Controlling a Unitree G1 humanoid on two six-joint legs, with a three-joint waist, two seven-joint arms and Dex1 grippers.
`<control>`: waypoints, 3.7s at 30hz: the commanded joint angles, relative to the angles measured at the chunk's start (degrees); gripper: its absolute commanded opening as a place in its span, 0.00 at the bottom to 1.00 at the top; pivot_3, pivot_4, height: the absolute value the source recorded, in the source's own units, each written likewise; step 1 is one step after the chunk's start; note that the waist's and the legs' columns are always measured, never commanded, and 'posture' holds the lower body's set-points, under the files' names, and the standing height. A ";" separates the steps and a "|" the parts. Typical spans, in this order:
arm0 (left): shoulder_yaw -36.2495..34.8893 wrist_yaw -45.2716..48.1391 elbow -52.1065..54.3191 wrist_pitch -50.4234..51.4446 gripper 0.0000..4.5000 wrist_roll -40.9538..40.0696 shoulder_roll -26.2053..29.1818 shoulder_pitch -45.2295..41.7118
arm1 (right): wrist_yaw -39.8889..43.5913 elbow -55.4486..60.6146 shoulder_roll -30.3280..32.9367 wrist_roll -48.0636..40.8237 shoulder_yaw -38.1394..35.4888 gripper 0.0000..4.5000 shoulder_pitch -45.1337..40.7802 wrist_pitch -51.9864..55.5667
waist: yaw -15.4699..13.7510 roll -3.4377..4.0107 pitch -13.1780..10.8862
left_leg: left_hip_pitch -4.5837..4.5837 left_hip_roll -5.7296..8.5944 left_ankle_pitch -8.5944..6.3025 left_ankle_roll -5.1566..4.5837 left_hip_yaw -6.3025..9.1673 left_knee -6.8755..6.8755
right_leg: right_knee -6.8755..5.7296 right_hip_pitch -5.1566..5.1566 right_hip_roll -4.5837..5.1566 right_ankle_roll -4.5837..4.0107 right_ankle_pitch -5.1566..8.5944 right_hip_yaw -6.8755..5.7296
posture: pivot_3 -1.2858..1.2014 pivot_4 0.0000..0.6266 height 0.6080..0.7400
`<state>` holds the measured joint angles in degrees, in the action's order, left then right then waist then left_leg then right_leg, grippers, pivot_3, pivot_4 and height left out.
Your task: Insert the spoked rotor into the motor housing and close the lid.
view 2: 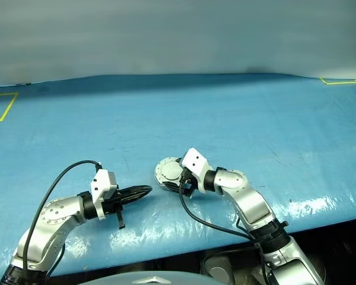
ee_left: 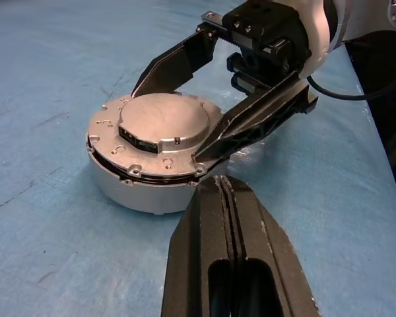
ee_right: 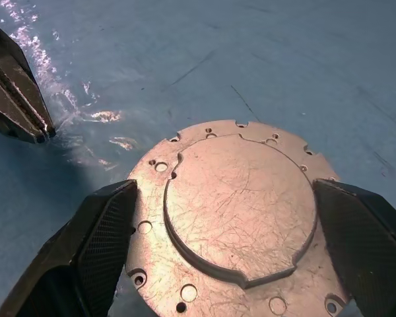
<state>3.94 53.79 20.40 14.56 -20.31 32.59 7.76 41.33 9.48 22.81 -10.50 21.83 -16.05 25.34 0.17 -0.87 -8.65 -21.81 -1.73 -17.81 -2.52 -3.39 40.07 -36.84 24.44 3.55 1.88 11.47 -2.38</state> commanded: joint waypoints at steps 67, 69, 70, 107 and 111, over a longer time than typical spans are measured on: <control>1.70 -1.79 -0.47 -0.94 0.00 0.96 0.23 -2.67 | -0.44 -15.80 -3.15 7.83 1.17 0.67 0.37 -2.67 | 0.46 0.26 0.38 | 0.63 -0.16 0.08 0.09 0.01 -0.06 | -0.01 -0.24 0.00 0.18 0.13 -0.01 | 0.52 0.24 1.00; 1.78 -1.83 -0.47 -0.92 0.00 0.99 0.20 -2.73 | 0.80 -14.94 -3.42 5.62 0.41 0.67 1.09 -0.99 | 0.43 0.38 0.47 | 0.78 -0.19 0.08 0.09 0.01 -0.07 | -0.01 -0.37 0.00 0.18 0.14 -0.02 | 0.52 0.24 1.00; 1.79 -1.88 -0.49 -0.91 0.00 1.00 0.18 -2.76 | 0.83 -14.53 -3.63 5.02 0.06 0.67 1.31 -0.44 | 0.39 0.42 0.49 | 0.84 -0.19 0.08 0.09 0.01 -0.07 | 0.00 -0.44 0.00 0.18 0.14 -0.02 | 0.52 0.24 1.00; 3.64 -3.02 -1.48 -0.81 0.00 2.01 -1.11 -4.27 | -2.29 1.76 -4.51 -4.83 -7.38 0.67 5.09 2.71 | -0.32 0.65 1.01 | -0.10 -0.15 -0.19 -0.05 0.00 -0.92 | 0.96 0.03 0.04 0.02 0.14 -0.21 | 0.52 0.24 1.00; 4.08 -2.85 -1.67 -0.89 0.00 2.10 -1.40 -4.54 | -3.69 -0.61 -3.46 -0.50 -5.40 0.67 4.06 -0.04 | -0.29 0.69 0.83 | -0.10 -0.06 -0.20 -0.09 0.00 -0.88 | 0.94 0.03 0.06 0.09 0.17 -0.15 | 0.52 0.24 1.00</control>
<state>7.40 50.90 18.25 14.31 -18.05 31.59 3.75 39.00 9.62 18.32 -13.99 16.07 -11.42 27.08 -0.12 -0.18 -7.82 -21.90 -1.78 -18.00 -2.60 -3.39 39.22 -35.92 24.47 3.61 1.98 11.64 -2.52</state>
